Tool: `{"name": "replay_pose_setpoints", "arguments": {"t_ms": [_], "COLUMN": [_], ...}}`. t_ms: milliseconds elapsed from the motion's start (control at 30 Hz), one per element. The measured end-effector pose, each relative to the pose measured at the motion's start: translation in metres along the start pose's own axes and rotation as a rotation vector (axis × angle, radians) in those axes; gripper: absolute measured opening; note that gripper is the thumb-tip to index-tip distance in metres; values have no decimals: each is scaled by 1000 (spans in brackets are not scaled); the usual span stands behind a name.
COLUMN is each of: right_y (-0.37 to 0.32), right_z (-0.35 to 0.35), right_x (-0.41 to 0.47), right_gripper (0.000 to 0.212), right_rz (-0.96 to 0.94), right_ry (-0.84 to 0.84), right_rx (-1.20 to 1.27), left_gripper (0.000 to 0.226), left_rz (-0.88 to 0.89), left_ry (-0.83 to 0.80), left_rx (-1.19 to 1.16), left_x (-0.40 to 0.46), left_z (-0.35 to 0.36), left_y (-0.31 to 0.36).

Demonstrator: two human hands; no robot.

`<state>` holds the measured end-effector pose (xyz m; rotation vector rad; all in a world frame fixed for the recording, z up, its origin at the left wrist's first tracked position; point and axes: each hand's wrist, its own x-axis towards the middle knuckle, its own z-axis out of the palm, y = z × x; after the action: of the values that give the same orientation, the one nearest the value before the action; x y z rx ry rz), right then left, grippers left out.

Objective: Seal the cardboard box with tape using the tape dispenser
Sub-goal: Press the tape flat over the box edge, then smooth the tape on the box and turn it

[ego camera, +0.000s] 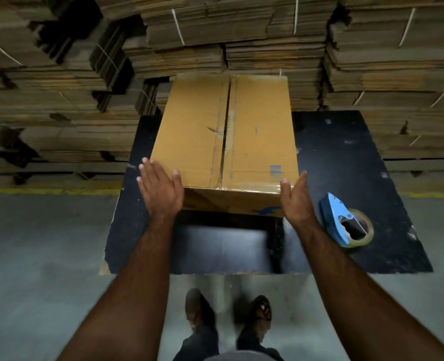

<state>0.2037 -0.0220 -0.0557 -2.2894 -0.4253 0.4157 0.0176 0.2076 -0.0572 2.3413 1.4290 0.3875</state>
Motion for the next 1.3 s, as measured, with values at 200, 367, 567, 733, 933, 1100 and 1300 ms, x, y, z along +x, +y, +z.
{"name": "replay_pose_setpoints", "arguments": {"t_ms": [200,367,567,733,933,1100,1300], "right_y": [4,32,-4,-29,-42,-104,-143], "right_z": [-22,-47,-59,-69,-31,28,61], "right_x": [9,-15,33,52,-20,-60,-20], "right_gripper": [44,63,78,51,66,57,42], "right_rz": [49,146,-24,-52,-137,-30,-59], "right_ry": [49,91,-49,-136,-362,-741,-662], "right_rx": [8,-97,-150,-510,-648,-391,-442], "left_gripper": [61,59,59,82,124,111,86], "left_rz": [-68,-96,-167,-221,-251,68,412], "left_ry": [51,-78,-209,-229,-316,-447,-434], "left_rx": [3,155,-61,25,221,222,248], "left_x": [12,3,16,43,121,163,122], "left_z": [-26,-39,-33,-34,-38,-24,-12], "left_y": [10,-16,17,43,59,82,67]}}
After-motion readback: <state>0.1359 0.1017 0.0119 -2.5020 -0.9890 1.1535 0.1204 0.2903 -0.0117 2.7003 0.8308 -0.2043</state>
